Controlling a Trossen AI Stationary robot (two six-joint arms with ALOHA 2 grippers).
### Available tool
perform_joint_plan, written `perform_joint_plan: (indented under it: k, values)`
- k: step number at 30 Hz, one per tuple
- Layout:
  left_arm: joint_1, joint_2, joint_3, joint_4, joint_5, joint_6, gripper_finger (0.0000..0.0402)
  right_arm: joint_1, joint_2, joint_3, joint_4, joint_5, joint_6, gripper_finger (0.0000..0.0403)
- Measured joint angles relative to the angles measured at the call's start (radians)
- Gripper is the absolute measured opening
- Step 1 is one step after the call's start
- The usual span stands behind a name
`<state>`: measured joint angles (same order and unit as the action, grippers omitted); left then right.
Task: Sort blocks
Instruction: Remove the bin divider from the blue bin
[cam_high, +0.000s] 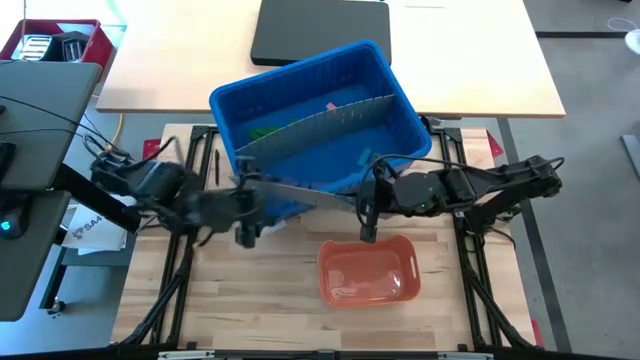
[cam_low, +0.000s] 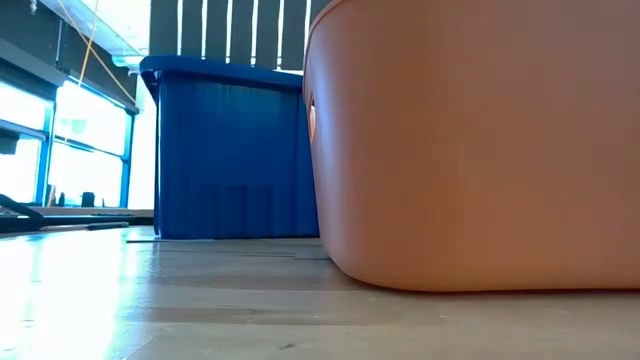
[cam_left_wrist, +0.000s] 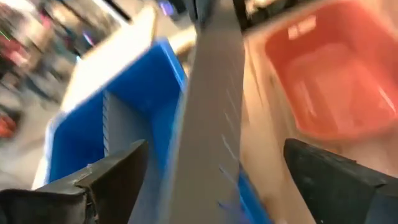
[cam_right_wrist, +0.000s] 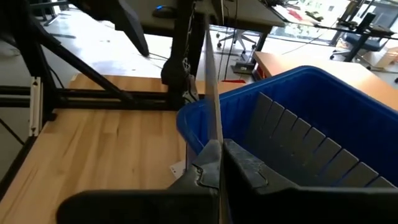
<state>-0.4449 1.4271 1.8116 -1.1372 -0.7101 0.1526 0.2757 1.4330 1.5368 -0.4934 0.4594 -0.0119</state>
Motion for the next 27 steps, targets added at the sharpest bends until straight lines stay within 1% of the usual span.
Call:
perform_joint_plan:
  k: [1, 4, 6, 9, 12, 14, 17, 18, 23, 26, 27]
  values:
    - [0.026, 0.015, 0.013, -0.033, 0.025, -0.019, 0.0356, 0.000, 0.000, 0.000, 0.000, 0.001, -0.007, 0.0000]
    - [0.082, 0.045, 0.026, -0.084, 0.046, -0.041, 0.0319, 0.000, 0.000, 0.000, 0.000, 0.002, -0.014, 0.0000]
    - [0.112, 0.052, 0.026, -0.099, 0.068, -0.044, 0.0287, 0.000, 0.000, 0.000, -0.001, 0.001, -0.015, 0.0000]
    - [0.145, 0.057, 0.028, -0.125, 0.129, -0.057, 0.0235, 0.000, 0.000, 0.000, -0.002, 0.001, -0.015, 0.0000]
    - [0.153, 0.060, 0.028, -0.146, 0.182, -0.075, 0.0174, 0.000, 0.000, 0.000, -0.002, 0.001, -0.015, 0.0000]
    - [0.152, 0.058, 0.028, -0.149, 0.182, -0.100, 0.0125, 0.000, 0.000, 0.000, -0.003, -0.001, -0.015, 0.0001]
    - [0.150, 0.059, 0.028, -0.143, 0.177, -0.156, 0.0037, 0.000, 0.000, 0.000, -0.003, -0.007, -0.015, 0.0012]
    - [0.146, 0.059, 0.028, -0.145, 0.178, -0.169, 0.0020, 0.003, 0.000, 0.000, -0.003, -0.004, -0.018, 0.0018]
    - [0.077, 0.058, 0.029, -0.215, 0.167, -0.309, 0.0009, 0.055, -0.023, 0.000, -0.009, 0.043, -0.051, 0.0052]
    - [-0.017, 0.057, 0.048, -0.296, 0.167, -0.416, 0.0007, 0.123, -0.063, 0.000, -0.036, 0.089, -0.068, 0.0064]
    - [-0.056, 0.057, 0.058, -0.310, 0.183, -0.456, 0.0007, 0.145, -0.076, 0.000, -0.044, 0.111, -0.068, 0.0065]
